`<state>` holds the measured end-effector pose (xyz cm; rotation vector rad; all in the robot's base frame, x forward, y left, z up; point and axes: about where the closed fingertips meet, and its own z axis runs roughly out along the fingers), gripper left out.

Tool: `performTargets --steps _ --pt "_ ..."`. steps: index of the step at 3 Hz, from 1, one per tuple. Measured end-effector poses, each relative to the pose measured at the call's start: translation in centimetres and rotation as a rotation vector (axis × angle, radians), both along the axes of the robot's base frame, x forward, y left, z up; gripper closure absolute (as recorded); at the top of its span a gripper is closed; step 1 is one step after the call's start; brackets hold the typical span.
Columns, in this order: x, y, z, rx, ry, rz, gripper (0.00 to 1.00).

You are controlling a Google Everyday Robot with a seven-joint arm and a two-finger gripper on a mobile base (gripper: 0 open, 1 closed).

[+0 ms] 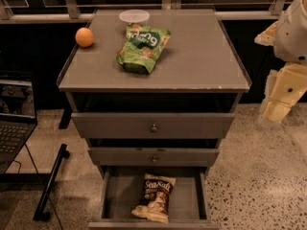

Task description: Pick brown chip bag from bottom drawer and place on counter

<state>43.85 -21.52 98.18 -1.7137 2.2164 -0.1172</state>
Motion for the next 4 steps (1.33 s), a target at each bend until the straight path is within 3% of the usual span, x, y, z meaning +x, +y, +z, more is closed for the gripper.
performTargets --steps 2,3,4 --pt "-0.1 -0.2 -0.3 0.020 -0.028 -0.015 0.00" --pt "-1.8 -0.7 -2.7 0.112 -0.047 -0.103 0.00" --pt "-2.5 -2.2 -8.3 0.179 -0.051 -0.240 0.00"
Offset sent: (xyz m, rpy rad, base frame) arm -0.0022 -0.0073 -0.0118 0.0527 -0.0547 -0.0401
